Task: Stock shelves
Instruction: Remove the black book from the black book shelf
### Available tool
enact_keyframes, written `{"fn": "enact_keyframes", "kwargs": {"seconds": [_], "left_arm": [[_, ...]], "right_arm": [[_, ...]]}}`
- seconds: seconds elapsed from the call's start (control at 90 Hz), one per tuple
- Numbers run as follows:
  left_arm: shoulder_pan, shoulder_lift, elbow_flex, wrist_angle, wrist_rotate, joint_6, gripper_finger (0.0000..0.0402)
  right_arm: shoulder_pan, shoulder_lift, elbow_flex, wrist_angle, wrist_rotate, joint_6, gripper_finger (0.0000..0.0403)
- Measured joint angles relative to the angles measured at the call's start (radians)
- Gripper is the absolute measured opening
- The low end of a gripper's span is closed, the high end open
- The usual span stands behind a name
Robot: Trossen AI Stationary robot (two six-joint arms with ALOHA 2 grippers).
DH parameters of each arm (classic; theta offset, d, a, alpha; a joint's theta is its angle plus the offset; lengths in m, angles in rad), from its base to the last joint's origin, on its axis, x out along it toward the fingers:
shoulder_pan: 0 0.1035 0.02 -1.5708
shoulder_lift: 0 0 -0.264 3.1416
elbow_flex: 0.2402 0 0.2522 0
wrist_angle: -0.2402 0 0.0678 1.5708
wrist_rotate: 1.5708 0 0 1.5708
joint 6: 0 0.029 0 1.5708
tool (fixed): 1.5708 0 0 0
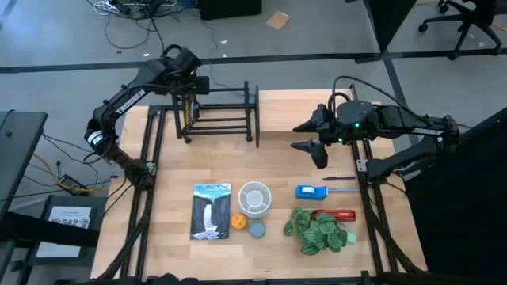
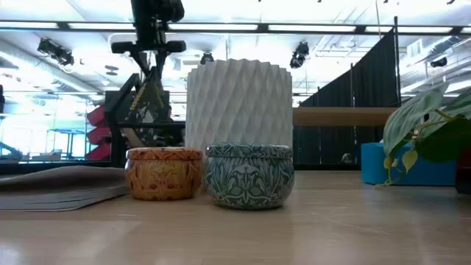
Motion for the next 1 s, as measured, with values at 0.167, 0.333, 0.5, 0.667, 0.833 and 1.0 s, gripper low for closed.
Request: {"fn": "enact_keyframes", "kwargs": {"seconds": [0.167, 0.333, 0.5, 0.667, 0.833, 1.0], "left_arm": [[-0.004, 0.008, 0.013, -0.002, 0.012, 0.012, 0.0031], [-0.021, 0.009, 0.148, -0.005, 0.027, 0.096, 0.0031], [-0.047, 0.009, 0.39, -0.059, 0.065, 0.216, 0.0031], [-0.095, 0.006, 0.633, -0.24, 0.376, 0.267, 0.0031], [-0.241, -0.072, 0.586, -0.321, 0.658, 0.227, 0.0031], [-0.486, -0.183, 0.328, -0.322, 0.657, 0.067, 0.0031]], "right_arm": [[0.0, 0.0, 0.0, 0.0, 0.0, 0.0, 0.0231], [0.0, 0.0, 0.0, 0.001, 0.0, 0.0, 0.0231], [-0.002, 0.0, 0.0, 0.004, 0.0, -0.003, 0.0231], [-0.009, 0.0, 0.0, 0.005, 0.001, -0.012, 0.0231], [-0.024, 0.0, 0.0, 0.006, 0.001, -0.039, 0.0231], [-0.029, 0.0, 0.0, 0.006, 0.001, -0.04, 0.0231]]}}
